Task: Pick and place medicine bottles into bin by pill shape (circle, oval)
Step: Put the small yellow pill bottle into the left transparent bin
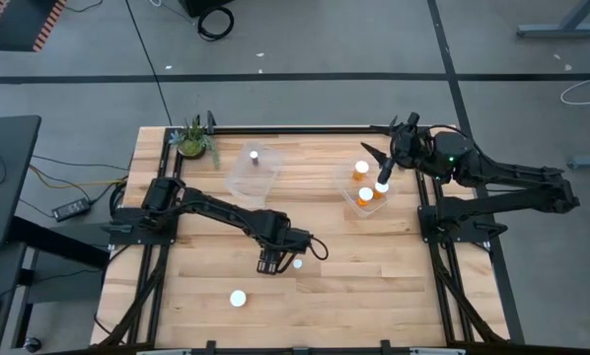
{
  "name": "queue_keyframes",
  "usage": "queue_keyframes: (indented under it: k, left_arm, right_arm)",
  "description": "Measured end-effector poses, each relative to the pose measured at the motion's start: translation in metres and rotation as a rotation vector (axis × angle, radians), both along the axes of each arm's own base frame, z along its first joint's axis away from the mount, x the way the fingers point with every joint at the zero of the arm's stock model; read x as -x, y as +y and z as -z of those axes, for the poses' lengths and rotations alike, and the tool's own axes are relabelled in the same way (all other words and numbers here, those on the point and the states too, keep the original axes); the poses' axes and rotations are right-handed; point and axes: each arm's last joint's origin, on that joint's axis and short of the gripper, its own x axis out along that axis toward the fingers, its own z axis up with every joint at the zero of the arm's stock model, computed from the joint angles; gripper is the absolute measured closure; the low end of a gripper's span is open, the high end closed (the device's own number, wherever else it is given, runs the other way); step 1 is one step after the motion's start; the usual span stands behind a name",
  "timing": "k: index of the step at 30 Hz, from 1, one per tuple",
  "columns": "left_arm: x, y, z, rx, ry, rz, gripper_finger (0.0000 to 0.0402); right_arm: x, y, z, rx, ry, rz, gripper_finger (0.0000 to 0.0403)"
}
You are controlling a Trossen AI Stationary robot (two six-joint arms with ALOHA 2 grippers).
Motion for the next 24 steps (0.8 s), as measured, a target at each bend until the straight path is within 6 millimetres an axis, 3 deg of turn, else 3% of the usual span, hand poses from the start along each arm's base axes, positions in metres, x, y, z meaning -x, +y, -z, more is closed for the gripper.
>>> queue_keyframes:
  k: [8, 17, 24]
  left_arm:
    - [0.000, 0.000, 0.000, -0.007, 0.004, 0.067, 0.0282]
    - [0.000, 0.005, -0.012, -0.022, 0.038, 0.108, 0.0259]
    - [-0.009, 0.023, -0.038, -0.065, 0.022, 0.106, 0.0282]
  right_arm:
    - [0.000, 0.000, 0.000, 0.000, 0.000, 0.000, 0.0170]
    - [0.000, 0.000, 0.000, 0.000, 0.000, 0.000, 0.0170]
    - [0.000, 0.000, 0.000, 0.000, 0.000, 0.000, 0.0170]
